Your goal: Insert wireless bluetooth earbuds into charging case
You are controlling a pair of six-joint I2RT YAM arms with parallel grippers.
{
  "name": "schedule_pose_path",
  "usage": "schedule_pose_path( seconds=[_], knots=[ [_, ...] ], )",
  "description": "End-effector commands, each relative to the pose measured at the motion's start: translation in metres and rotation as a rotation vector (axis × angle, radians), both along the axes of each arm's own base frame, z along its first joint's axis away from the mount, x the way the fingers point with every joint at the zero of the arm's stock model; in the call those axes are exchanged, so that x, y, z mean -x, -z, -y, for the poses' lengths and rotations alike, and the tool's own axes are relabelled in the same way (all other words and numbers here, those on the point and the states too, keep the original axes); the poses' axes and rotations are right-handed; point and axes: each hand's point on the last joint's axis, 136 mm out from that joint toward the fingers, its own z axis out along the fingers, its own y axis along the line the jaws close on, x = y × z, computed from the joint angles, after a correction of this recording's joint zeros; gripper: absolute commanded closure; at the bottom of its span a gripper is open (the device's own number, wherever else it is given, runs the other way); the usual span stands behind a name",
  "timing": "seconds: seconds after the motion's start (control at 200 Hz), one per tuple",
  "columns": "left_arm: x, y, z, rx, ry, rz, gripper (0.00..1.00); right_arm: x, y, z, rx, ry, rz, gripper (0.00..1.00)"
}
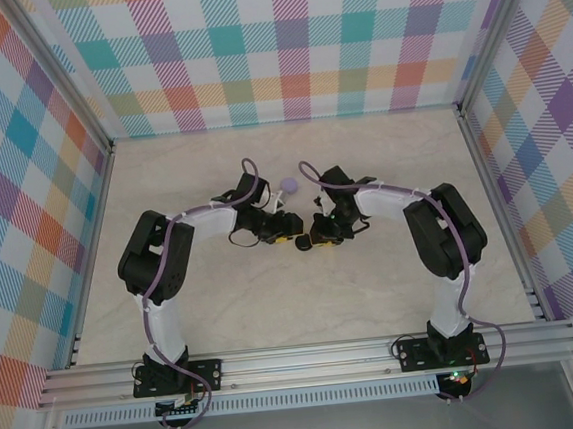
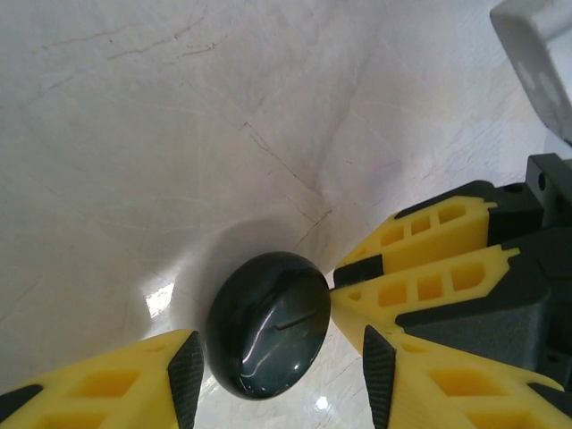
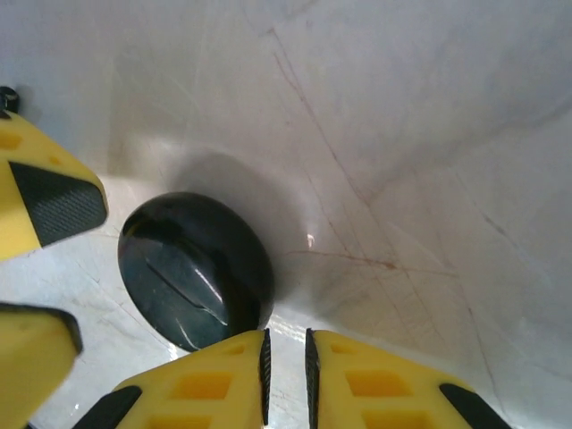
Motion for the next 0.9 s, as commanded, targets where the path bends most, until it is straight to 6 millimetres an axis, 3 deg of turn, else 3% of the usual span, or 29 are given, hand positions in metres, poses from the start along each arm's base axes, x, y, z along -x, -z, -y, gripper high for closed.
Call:
schedule_pose_path(
  seconds=[0.0, 0.315, 0.535, 0.895],
  knots=[
    [0.009, 0.001, 0.001, 0.010, 0.003, -0.014, 0.48, -0.003, 0.002, -0.001, 0.025, 0.002, -0.008, 0.79],
    [0.014, 0.000, -0.003, 0.011, -0.014, -0.007, 0.49, -0.007, -0.001, -0.003, 0.032, -0.006, -0.004, 0.79],
    [0.012, -0.008, -0.006, 0.017, -0.050, 0.017, 0.47, -0.010, -0.015, 0.006, 0.051, 0.005, 0.053, 0.76],
    [0.021, -0.013, -0.012, 0.046, -0.097, 0.010, 0.50, -0.018, -0.033, -0.005, -0.101, 0.011, 0.062, 0.64]
  ],
)
